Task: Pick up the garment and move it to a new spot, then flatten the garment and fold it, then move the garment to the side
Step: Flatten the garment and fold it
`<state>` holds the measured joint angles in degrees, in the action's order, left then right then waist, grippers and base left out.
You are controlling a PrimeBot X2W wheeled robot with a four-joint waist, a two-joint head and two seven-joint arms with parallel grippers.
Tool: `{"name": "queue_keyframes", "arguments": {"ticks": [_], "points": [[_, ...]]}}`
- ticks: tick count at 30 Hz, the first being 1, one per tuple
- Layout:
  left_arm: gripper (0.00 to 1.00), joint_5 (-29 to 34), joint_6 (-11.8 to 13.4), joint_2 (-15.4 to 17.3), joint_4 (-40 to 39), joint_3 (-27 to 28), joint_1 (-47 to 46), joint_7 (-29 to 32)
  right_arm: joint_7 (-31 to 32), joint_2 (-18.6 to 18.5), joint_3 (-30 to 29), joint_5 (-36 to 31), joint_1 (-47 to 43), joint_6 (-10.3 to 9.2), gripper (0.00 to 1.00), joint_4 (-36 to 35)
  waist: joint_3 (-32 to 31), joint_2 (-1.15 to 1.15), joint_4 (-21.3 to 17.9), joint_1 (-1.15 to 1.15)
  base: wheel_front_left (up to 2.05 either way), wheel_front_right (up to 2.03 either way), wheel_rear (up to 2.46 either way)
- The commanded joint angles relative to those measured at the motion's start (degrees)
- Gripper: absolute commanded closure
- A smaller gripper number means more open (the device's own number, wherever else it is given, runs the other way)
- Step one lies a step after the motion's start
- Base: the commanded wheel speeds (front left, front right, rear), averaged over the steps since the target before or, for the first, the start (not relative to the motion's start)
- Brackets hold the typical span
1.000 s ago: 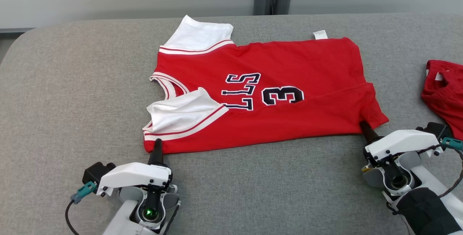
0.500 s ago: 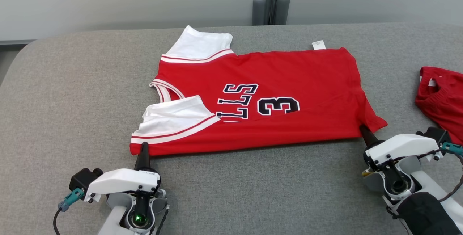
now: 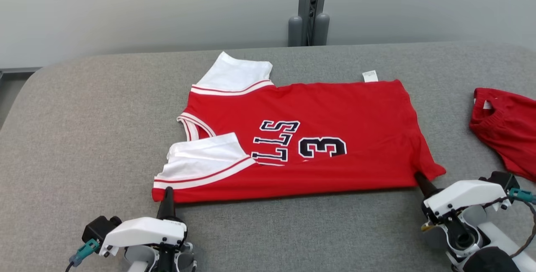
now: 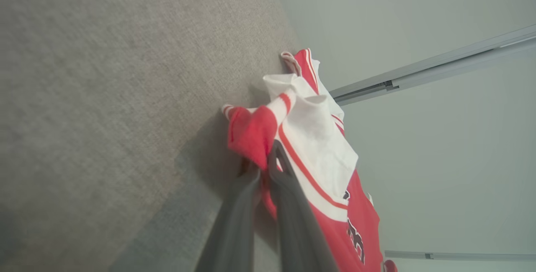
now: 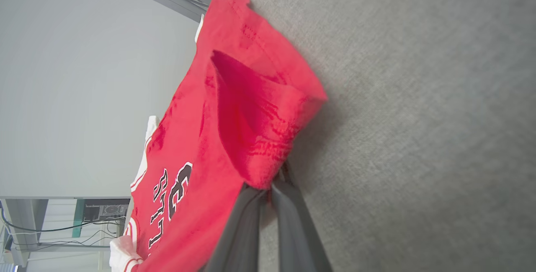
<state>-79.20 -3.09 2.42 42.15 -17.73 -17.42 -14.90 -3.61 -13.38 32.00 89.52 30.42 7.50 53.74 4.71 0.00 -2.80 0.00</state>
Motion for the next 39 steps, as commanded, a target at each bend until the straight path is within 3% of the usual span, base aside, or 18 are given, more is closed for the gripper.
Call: {"name": "queue_keyframes", "arguments": {"ticks": [1, 18, 39], "points": [[1.0, 0.04, 0.35, 0.89, -0.46, 0.28, 1.04, -0.38, 0.53, -1.31, 0.09, -0.36, -1.43, -0.01, 1.0, 0.07, -0.68, 0.0, -0.18, 0.0, 0.0, 0.0, 0.0], [1.0, 0.52, 2.37, 0.94, -4.41, 1.09, 9.49, -0.38, 1.24, -2.28, 0.42, 0.22, -7.87, -0.02, 1.0, -1.83, -5.46, 0.0, -0.67, 0.0, 0.0, 0.0, 0.0], [1.0, 0.14, 5.21, 0.79, -11.25, -0.45, 15.56, -0.36, 1.05, -3.5, 0.16, 0.66, -13.06, -0.01, 1.0, -4.97, -6.36, 0.0, -1.04, 0.0, 0.0, 0.0, 0.0]]}}
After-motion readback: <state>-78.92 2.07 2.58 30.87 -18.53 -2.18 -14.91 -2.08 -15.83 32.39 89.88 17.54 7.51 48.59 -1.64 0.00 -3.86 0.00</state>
